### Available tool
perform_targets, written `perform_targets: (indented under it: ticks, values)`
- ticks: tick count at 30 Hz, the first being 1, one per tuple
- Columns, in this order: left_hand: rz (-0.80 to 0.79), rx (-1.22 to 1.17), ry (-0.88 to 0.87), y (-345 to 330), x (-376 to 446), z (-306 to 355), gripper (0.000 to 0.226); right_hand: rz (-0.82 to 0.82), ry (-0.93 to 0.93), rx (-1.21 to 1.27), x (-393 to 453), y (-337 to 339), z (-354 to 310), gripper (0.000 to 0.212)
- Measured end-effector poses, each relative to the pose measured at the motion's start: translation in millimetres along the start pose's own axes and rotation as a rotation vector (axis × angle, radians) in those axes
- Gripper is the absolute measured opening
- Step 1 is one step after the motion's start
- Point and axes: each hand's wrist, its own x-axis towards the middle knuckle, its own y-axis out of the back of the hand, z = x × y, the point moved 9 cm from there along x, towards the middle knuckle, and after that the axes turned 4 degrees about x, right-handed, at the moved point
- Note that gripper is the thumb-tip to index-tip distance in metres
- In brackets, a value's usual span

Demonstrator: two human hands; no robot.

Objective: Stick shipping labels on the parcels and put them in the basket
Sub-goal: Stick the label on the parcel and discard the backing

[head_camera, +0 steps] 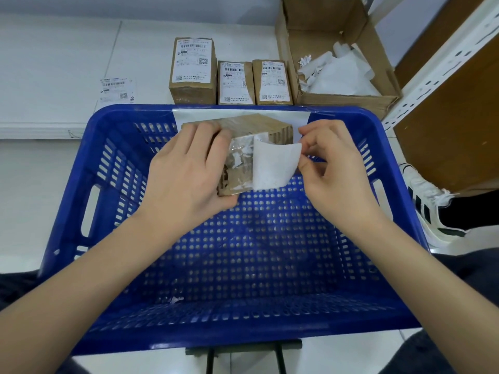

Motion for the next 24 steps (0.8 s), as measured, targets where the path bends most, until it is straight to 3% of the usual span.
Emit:
perform_targets:
  ticks: [7,12,17,21,24]
  values:
    - [-0.015,-0.024,0.038,1,1,-3,0.075,-0.055,0.097,0.026,-2,-5,-7,0.018]
    - [-0.028,-0.059,0.094,3,2,-7,0.078,-0.087,0.054,0.093,-3,-6,-8,0.026]
    - [-0.027,-0.075,0.107,2,3,-10,0.079,-0.111,0.048,0.093,-4,-6,-11,0.044]
    - [-0.016,-0.084,0.11,3,4,-11,0.079,-0.096,0.079,0.112,-4,-5,-12,0.043]
    - [-0.003,-0.073,0.1,4,3,-10,0.08,-0.088,0.1,0.106,-6,-6,-13,0.032]
